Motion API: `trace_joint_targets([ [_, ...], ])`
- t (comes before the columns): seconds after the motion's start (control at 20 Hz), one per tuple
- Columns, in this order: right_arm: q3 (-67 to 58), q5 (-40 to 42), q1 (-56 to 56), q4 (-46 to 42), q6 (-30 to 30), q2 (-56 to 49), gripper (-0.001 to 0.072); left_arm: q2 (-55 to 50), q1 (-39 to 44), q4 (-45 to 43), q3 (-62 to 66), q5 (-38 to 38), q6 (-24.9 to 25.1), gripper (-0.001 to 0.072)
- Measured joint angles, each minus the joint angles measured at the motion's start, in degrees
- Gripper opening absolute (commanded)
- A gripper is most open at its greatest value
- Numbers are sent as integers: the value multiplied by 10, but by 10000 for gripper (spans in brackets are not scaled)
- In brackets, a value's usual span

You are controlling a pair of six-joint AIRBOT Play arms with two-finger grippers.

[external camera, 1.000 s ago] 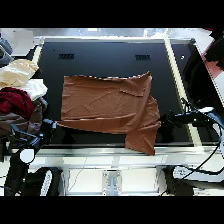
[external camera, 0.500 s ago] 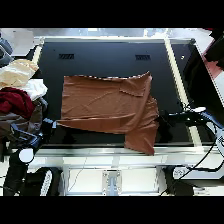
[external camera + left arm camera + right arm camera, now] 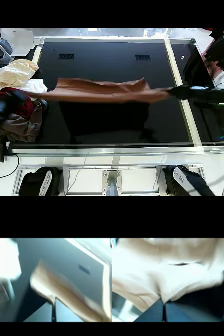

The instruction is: Fold the shirts.

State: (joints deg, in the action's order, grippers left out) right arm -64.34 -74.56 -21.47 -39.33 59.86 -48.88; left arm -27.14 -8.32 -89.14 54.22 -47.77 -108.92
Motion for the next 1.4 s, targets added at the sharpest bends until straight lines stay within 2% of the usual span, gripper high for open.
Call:
trace_joint_targets([
  [0.1, -72, 2, 0, -29, 40, 91, 7, -35, 0, -23, 112, -54, 40, 10],
  [0.25, -182, 18, 0, -56, 76, 168, 6, -85, 0, -39, 257, -114, 99, 9],
  [0.5, -315, 34, 0, -76, 103, 150, 8, -172, 1, -35, 436, -193, 186, 9],
  [0.7, -344, 19, 0, -82, 110, 38, 8, -264, 22, 22, 481, -243, 235, 9],
  [0.9, -330, 10, 17, -72, 107, -116, 8, -388, 60, 14, 493, -252, 249, 10],
  [1.05, -320, 27, 64, -78, 93, -240, 9, -504, 74, 3, 496, -251, 240, 10],
  [1.2, -316, 89, 122, -104, 84, -361, 9, -616, 79, -2, 497, -236, 228, 10],
  [1.4, -315, 231, 170, -124, 79, -487, 9, -730, 82, -21, 497, -154, 174, 10],
])
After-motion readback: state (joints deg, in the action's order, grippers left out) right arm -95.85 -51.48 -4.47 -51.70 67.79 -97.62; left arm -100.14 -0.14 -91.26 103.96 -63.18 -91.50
